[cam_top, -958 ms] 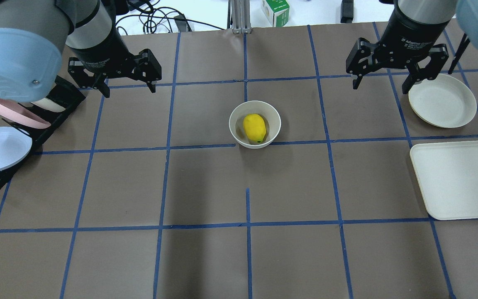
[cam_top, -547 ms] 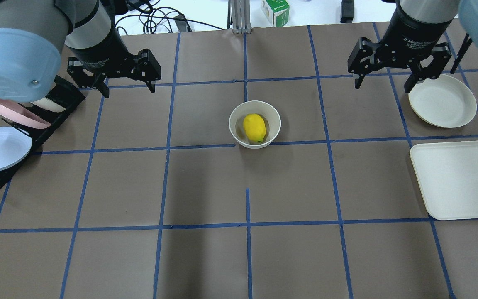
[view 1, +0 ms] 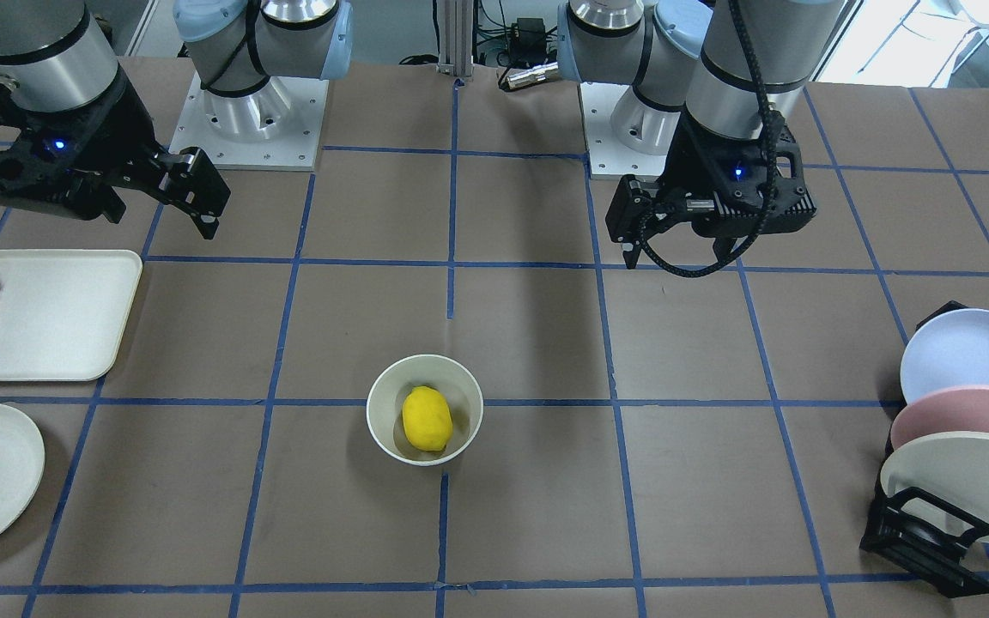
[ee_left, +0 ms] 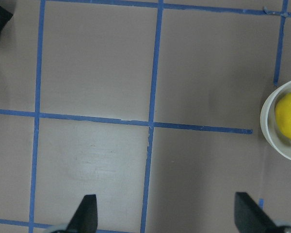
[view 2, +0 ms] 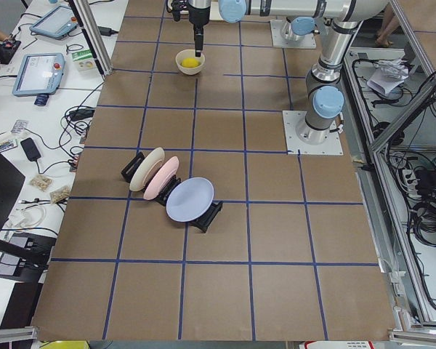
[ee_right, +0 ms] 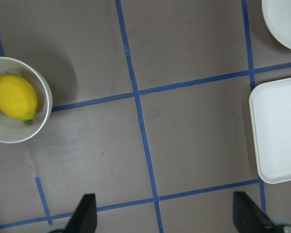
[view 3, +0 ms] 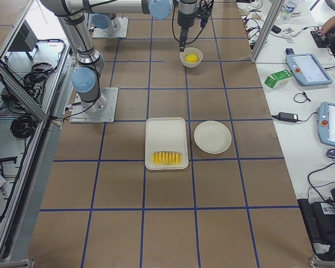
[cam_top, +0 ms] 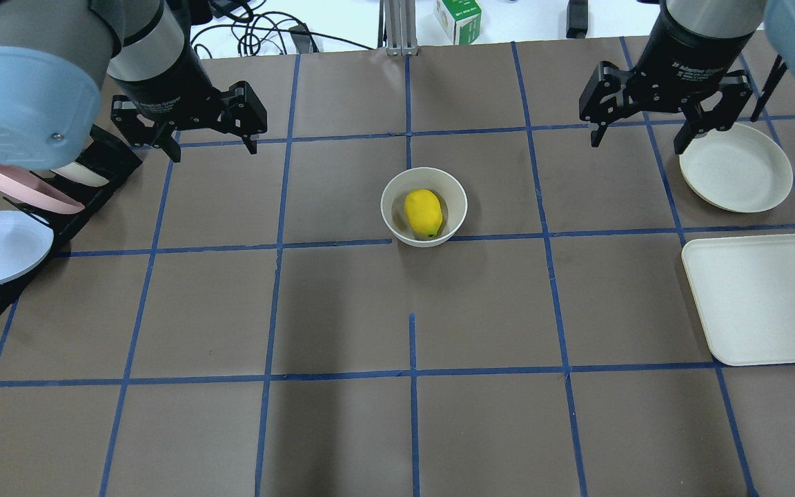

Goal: Place bowl and put lemon in it

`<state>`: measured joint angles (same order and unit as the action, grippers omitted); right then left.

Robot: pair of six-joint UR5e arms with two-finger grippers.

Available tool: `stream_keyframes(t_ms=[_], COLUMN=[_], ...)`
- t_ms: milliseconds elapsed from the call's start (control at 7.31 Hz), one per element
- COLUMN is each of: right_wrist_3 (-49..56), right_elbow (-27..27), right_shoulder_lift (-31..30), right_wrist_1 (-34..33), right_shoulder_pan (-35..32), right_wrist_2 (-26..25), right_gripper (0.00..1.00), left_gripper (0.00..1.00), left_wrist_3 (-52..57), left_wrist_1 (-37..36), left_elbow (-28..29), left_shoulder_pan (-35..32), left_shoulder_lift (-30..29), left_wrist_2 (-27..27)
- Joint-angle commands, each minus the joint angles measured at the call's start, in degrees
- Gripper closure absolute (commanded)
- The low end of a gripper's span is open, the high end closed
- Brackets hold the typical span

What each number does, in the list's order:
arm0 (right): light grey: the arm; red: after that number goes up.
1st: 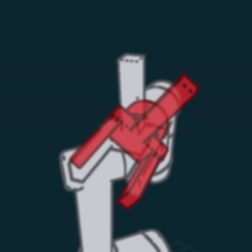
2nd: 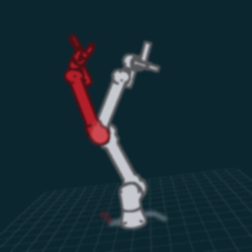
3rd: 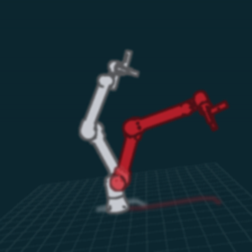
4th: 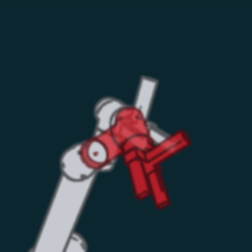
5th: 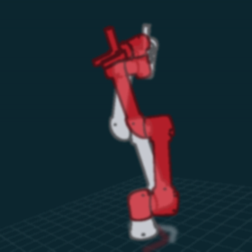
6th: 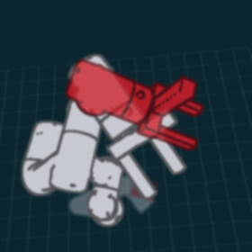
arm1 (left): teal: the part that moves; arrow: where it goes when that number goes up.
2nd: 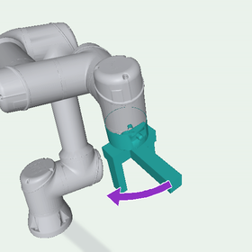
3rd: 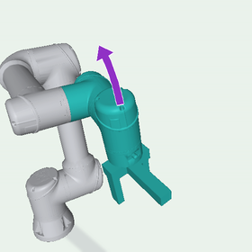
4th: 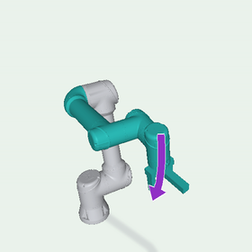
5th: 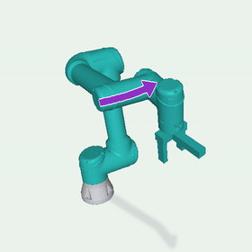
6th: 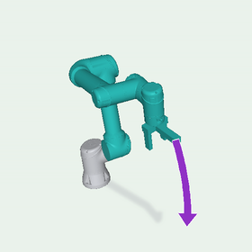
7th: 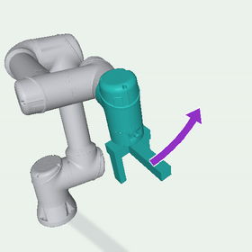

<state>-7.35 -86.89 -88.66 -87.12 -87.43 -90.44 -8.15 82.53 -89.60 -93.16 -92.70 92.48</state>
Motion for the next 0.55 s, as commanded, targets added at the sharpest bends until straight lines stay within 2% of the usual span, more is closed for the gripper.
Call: stream_keyframes(t_ms=[0,411], right_wrist_3=[-0.21,0.23], right_elbow=[-0.64,-1.79], right_shoulder_lift=[-1.07,-1.51], right_wrist_1=[0.1,0.02], right_shoulder_pan=[-0.46,-0.46], right_wrist_2=[0.09,0.52], right_gripper=[0.0,0.0], left_gripper=[0.0,0.0], left_wrist_3=[0.06,0.06], left_wrist_1=[0.0,0.0], left_elbow=[0.04,0.04], left_shoulder_pan=[0.0,0.0], left_shoulder_lift=[-0.03,0.24], left_wrist_2=[-0.02,-0.02])
